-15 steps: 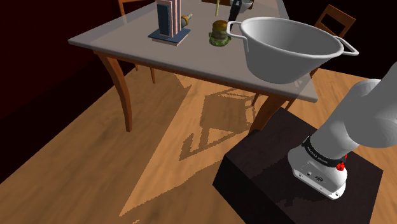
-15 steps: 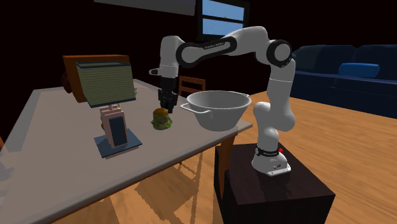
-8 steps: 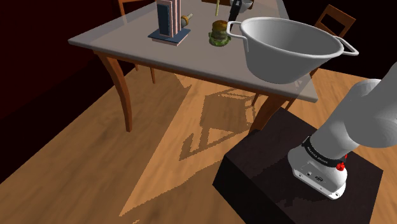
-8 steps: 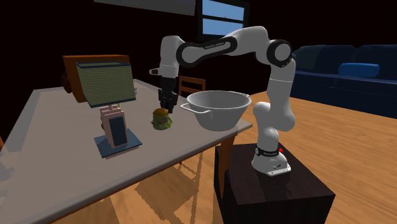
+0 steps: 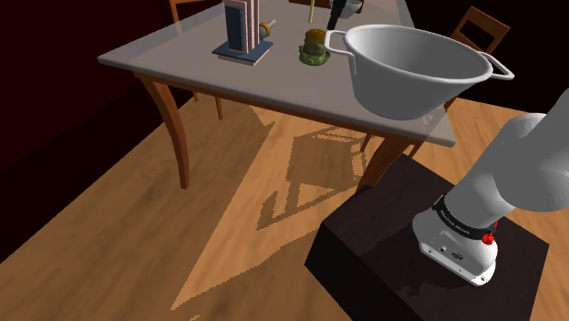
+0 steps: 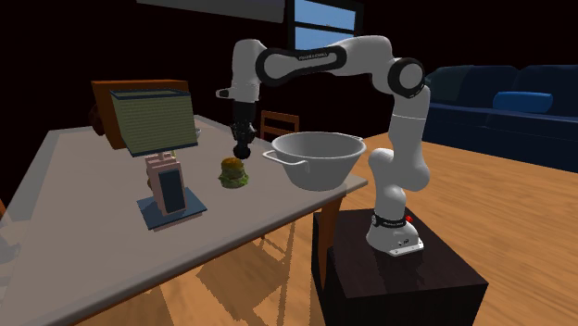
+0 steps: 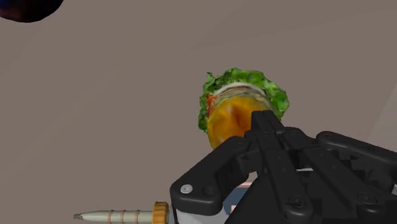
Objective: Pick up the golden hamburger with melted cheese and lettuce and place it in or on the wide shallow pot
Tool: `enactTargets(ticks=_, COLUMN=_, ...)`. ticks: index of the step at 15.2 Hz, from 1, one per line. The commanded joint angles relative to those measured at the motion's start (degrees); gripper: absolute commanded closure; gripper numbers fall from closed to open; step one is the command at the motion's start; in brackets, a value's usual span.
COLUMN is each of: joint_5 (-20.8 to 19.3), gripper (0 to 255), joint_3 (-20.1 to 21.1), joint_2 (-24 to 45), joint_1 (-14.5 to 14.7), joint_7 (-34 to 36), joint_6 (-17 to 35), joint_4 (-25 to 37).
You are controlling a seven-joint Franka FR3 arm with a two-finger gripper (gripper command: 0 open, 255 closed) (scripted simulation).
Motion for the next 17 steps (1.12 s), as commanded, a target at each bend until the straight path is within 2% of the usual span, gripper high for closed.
enactTargets(ticks=1, joint_5=0.0, gripper=255, joint_3=0.0, joint_2=0.0, joint_1=0.0, joint_7=0.0, joint_6=0.0, joint_4=0.0)
enactTargets(ticks=2, joint_5=0.0, gripper=0, joint_3=0.0, joint_2=0.0, joint_1=0.0, joint_7=0.0, joint_6=0.0, joint_4=0.0)
enactTargets(ticks=4, joint_5=-3.68, gripper=0, joint_3=1.25, joint_2=1.42, joint_1=2.1, joint_7=-17.16, joint_6=2.99, joint_4=0.79)
enactTargets(ticks=6, joint_5=-7.21, gripper=0, joint_3=2.64, joint_2=1.0, joint_1=4.16, joint_7=-33.33, joint_6=7.49, joint_4=-1.12)
enactTargets(ticks=13, joint_5=-6.89, gripper=0, joint_3=2.4, joint_2=2.57, joint_1=3.99, joint_7=-33.55, joint_6=12.53, joint_4=-4.61)
enactTargets(ticks=17, joint_5=-6.86, gripper=0, joint_3=2.38, joint_2=2.72, joint_1=3.98, joint_7=-33.58, joint_6=12.94, joint_4=-4.86)
